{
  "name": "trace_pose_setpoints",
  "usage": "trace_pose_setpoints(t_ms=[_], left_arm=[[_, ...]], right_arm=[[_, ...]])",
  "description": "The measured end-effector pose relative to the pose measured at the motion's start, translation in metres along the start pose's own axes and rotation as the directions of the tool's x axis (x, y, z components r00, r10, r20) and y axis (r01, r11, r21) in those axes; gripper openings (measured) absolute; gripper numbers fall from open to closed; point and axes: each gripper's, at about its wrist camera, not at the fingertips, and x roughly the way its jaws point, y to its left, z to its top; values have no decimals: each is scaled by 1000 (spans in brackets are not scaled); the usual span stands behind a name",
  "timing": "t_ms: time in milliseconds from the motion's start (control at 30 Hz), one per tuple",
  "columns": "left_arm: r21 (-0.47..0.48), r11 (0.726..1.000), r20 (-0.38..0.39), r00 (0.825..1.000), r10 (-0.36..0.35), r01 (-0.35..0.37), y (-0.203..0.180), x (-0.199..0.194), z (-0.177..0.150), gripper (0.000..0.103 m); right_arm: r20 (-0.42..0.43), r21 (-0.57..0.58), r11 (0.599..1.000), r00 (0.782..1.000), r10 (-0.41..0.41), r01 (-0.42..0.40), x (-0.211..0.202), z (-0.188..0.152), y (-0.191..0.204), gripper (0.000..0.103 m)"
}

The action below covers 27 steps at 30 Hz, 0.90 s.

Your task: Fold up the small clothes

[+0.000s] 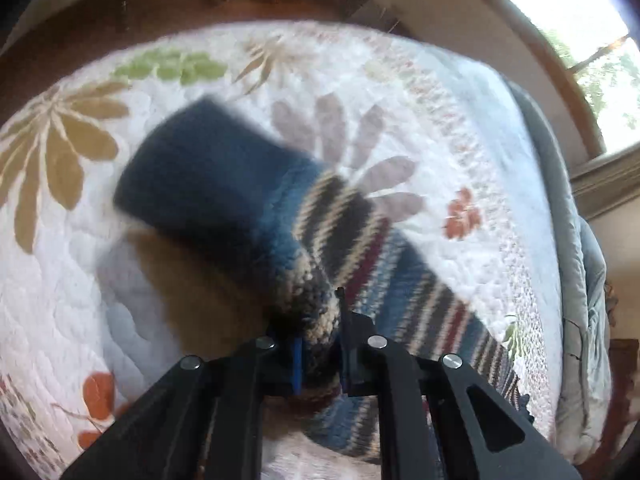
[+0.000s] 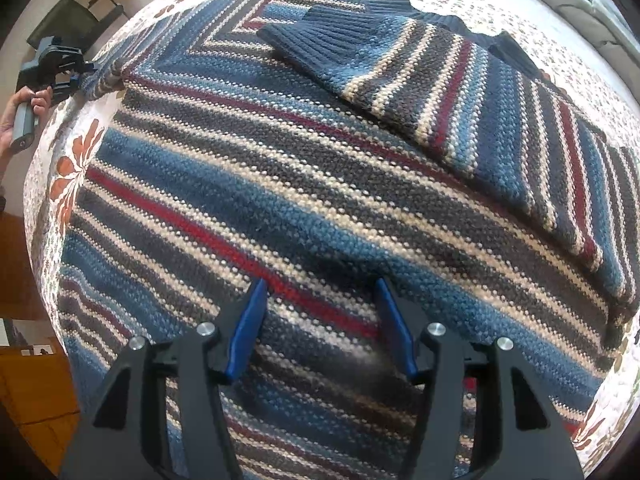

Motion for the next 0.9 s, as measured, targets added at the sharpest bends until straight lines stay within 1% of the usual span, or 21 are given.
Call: trace_pose_setpoints(t_ms=[67,133,167,233,267,367,467,500,533,567,600,667,700,767,800,833,900], left_arm=[[78,997,60,998,5,-9,-19,-10,-11,12],[154,987,109,992,-55,38,-46,-22,-28,12],[212,975,129,987,-92,63,-65,-30,-41,12],[316,944,136,979,-149,100,-97,-39,-61,12],[393,912,135,974,-184,118,-120,-45,-80,12],[527,835,95,965,-243,159,-168,-51,-117,13],[644,736,16,958,-285,208,-211,-58,-165,14],[677,696,-34,954,-299,242,-224,-58,-183,19],[700,663,-78,951,-298,265,-233,-55,-197,23],[719,636,-114,950,-291,281,-241,-53,-210,32],[734,603,-163,943,-289,312,-250,-52,-226,44],[753,555,-226,931,-287,354,-258,-52,-246,49],[760,521,-268,917,-294,389,-262,-55,-258,54],[754,480,-340,891,-300,449,-265,-63,-276,57],[750,477,-348,887,-305,458,-265,-65,-280,59],[748,482,-345,888,-305,456,-263,-68,-282,61],[748,536,-283,918,-279,393,-252,-74,-280,70]], right_arm=[[4,11,1000,1000,10,-10,-3,-2,-7,57],[8,19,1000,1000,15,-15,-6,-5,-14,57],[10,20,1000,1000,14,-14,-8,-7,-16,57],[13,25,1000,1000,7,-7,-12,-12,-23,58],[15,27,1000,1000,5,-6,-14,-14,-26,58],[21,43,999,1000,1,-1,-22,-21,-34,59],[26,72,997,1000,4,-6,-27,-29,-50,59],[27,79,997,1000,4,-6,-28,-33,-54,59],[27,87,996,1000,4,-6,-29,-35,-57,59],[27,94,996,1000,7,-9,-30,-38,-61,59],[28,103,995,1000,13,-16,-33,-42,-69,59],[33,111,994,999,19,-23,-36,-46,-75,59],[36,112,993,999,18,-22,-38,-48,-78,59],[39,116,993,999,14,-18,-42,-55,-86,59],[39,120,993,999,12,-17,-44,-57,-90,59],[43,126,992,999,15,-20,-47,-58,-94,59],[54,132,991,998,22,-29,-53,-59,-98,59]])
